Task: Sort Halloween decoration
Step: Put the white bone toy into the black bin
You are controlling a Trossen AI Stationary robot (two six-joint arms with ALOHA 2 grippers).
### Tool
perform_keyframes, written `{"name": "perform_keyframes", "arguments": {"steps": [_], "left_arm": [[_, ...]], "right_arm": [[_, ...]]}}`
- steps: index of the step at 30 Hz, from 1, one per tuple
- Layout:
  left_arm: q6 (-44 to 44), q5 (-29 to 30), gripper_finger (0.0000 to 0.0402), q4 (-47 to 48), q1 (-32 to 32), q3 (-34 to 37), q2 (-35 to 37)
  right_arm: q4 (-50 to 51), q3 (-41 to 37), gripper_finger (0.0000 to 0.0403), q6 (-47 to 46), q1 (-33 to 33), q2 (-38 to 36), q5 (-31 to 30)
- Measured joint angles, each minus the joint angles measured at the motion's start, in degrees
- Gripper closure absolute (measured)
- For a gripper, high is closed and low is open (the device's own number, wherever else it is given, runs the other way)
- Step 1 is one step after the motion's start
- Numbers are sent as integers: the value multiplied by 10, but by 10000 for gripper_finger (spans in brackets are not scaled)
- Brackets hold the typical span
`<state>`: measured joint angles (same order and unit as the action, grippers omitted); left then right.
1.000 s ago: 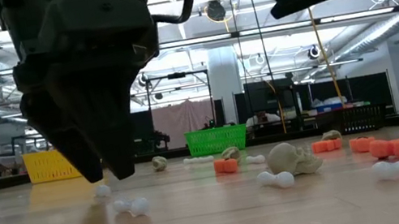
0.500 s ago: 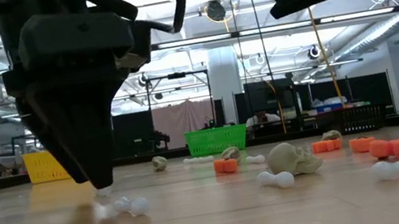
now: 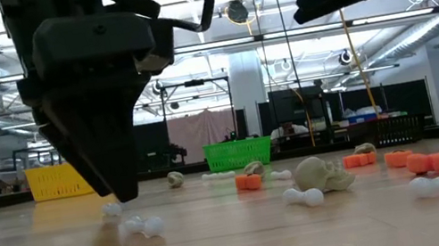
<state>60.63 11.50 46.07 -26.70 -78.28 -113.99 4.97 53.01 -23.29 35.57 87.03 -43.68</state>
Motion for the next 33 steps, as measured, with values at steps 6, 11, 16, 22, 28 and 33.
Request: {"name": "perform_keyframes", "arguments": {"steps": [6,11,16,22,28,33], "left_arm": [[-1,1,59,-7,0,6,0],[4,1,66,-10,-1,15,-1],[4,6,93,-29,-5,15,-1],[2,8,115,-31,-4,15,-1],[-1,7,117,-30,-5,16,-1],[-1,1,117,-30,-5,26,0]], "right_arm": [[0,0,206,2,-7,0,1],[0,0,206,6,-7,0,1],[0,0,206,6,-7,0,2],[0,0,206,15,-8,0,2],[0,0,206,15,-8,0,2],[0,0,206,15,-8,0,2]]}}
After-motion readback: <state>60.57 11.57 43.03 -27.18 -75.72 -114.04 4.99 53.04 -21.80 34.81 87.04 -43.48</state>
